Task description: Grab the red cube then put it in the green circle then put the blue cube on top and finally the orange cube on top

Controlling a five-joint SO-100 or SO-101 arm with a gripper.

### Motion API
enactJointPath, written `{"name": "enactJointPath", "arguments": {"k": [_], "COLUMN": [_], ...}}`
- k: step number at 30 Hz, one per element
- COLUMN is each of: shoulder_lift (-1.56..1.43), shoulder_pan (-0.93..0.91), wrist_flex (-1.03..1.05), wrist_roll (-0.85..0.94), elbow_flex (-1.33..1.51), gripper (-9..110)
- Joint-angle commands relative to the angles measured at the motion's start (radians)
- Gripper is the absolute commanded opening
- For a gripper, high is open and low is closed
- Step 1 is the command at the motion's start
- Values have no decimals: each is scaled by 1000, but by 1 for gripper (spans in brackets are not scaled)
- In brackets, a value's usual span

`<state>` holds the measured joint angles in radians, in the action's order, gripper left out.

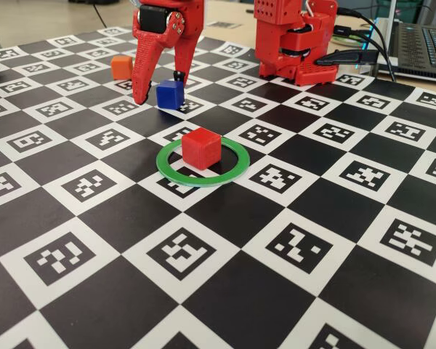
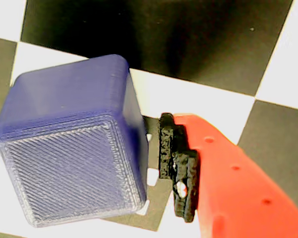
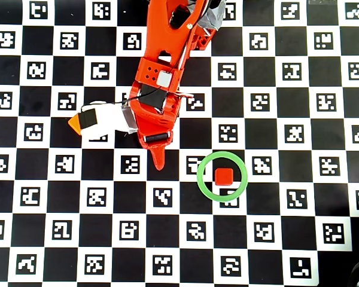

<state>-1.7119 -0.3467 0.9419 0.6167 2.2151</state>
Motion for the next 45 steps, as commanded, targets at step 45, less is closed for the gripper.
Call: {"name": "enactJointPath", "arguments": {"k": [45], "shoulder_lift": [-26], "shoulder_pan": [121], "wrist_flex": [650], "wrist_roll": [-104], "elbow_flex": [-687], "gripper": [6]}}
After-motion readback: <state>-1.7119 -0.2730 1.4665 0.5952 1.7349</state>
